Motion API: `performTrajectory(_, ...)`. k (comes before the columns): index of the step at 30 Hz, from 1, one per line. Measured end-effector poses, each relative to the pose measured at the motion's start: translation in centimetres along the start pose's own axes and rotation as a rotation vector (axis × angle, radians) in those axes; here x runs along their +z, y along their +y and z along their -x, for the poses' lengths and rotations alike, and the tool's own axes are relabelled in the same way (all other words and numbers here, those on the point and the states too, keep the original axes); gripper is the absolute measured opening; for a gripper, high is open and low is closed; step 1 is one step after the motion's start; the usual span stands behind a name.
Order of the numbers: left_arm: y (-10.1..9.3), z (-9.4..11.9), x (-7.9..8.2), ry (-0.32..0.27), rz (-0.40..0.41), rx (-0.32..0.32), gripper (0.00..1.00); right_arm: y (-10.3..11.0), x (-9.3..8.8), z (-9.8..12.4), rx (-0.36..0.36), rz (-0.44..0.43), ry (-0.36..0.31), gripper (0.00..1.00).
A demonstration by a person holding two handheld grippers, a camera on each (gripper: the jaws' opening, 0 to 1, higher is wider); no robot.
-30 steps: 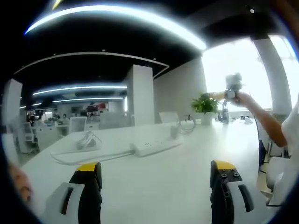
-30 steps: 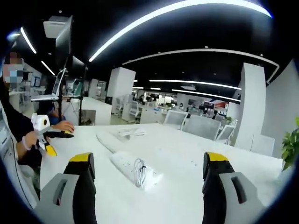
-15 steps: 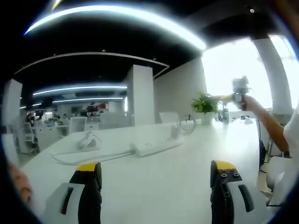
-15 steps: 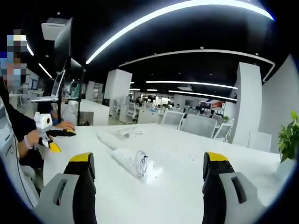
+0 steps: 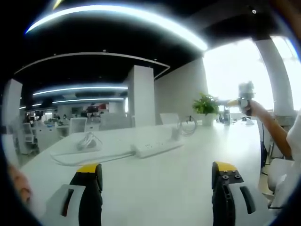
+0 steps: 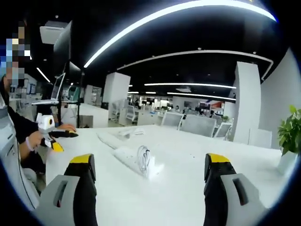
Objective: Straighten the power strip on the desk, plug the charger into it
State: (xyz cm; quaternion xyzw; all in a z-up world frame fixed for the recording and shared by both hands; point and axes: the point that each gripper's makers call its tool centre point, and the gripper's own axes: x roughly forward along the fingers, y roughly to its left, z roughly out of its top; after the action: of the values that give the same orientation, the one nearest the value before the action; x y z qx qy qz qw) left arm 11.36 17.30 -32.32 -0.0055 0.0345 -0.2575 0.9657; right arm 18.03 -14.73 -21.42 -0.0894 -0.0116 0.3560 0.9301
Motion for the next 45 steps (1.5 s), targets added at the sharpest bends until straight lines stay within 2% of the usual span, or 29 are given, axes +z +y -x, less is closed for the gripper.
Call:
performTrajectory(4, 0.0, 0.0, 0.0, 0.000, 0.000, 0.000, 0.99, 0.0, -1.1, 0.3, -0.004, -0.011, 0.006, 0.95)
performTrajectory(45, 0.6, 0.2, 0.1, -0.011, 0.011, 0.009, 0.99, 0.0, -6.6, 2.9, -0.071, -0.106, 0.009, 0.93)
